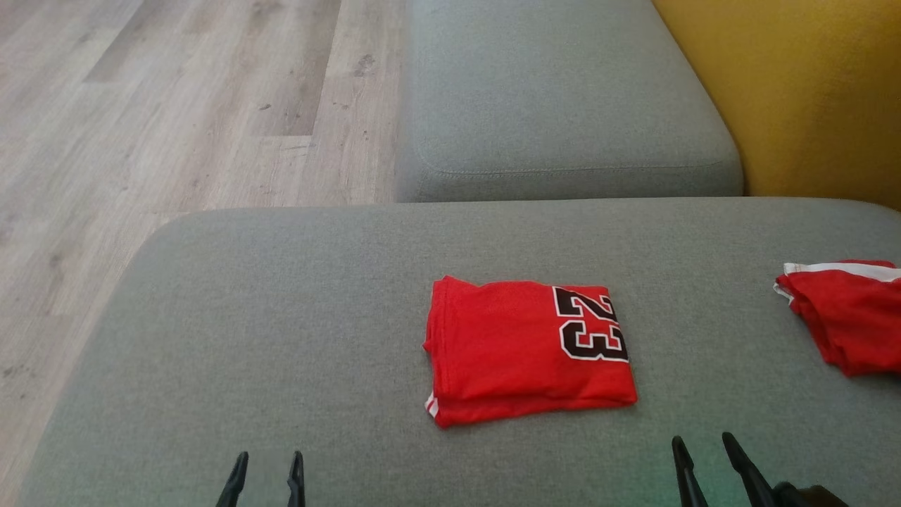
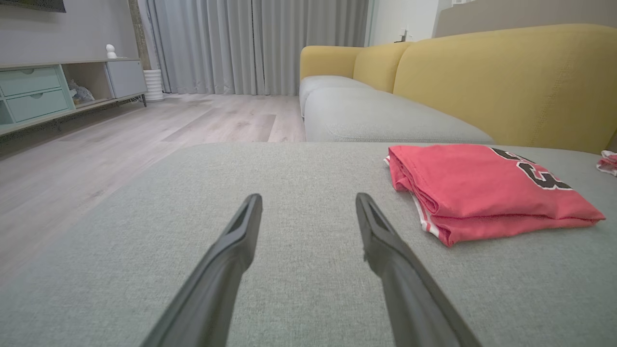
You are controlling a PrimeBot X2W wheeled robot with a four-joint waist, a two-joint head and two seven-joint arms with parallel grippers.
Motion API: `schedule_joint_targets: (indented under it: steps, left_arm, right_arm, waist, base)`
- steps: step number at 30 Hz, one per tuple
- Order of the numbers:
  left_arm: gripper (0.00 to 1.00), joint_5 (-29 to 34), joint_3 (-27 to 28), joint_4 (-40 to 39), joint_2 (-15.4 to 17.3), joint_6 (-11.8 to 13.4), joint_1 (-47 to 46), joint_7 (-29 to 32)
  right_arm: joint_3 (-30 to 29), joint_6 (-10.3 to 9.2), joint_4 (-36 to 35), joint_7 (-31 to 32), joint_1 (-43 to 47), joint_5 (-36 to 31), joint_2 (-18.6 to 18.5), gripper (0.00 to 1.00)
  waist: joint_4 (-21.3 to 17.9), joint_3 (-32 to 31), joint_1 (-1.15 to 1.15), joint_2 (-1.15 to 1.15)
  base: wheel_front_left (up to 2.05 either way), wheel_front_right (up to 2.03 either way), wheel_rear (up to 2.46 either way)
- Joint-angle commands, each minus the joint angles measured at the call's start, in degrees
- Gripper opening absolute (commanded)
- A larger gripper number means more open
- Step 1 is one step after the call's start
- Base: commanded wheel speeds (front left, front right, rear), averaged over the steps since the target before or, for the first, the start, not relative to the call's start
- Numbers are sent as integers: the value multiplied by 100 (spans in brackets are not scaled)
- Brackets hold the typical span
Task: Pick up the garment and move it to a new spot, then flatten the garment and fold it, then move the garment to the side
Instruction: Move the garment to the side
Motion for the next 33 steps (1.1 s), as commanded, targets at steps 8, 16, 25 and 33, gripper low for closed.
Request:
schedule_joint_targets:
  steps: [8, 16, 25, 33]
  left_arm:
    - [100, 130, 256, -119, -97, -108, -195, -56]
    - [100, 274, 291, -134, -122, -125, -294, -56]
    - [100, 394, 140, -175, -156, -178, -544, -56]
    - [100, 366, -7, -210, -179, -175, -753, -56]
  right_arm:
    - [31, 22, -205, -78, -181, -80, -34, 100]
    - [96, 22, 497, -79, -885, 565, -75, 100]
    - [514, 22, 2142, 650, -2837, 1642, -670, 100]
    - [834, 22, 3148, 1331, -3678, 2026, -817, 100]
  waist:
    - [138, 115, 0, 0]
    - [350, 517, 0, 0]
    - [630, 1020, 0, 0]
    - [809, 1321, 0, 0]
  base:
    - [0, 0, 0]
    - [0, 0, 0]
    - [0, 0, 0]
    - [0, 0, 0]
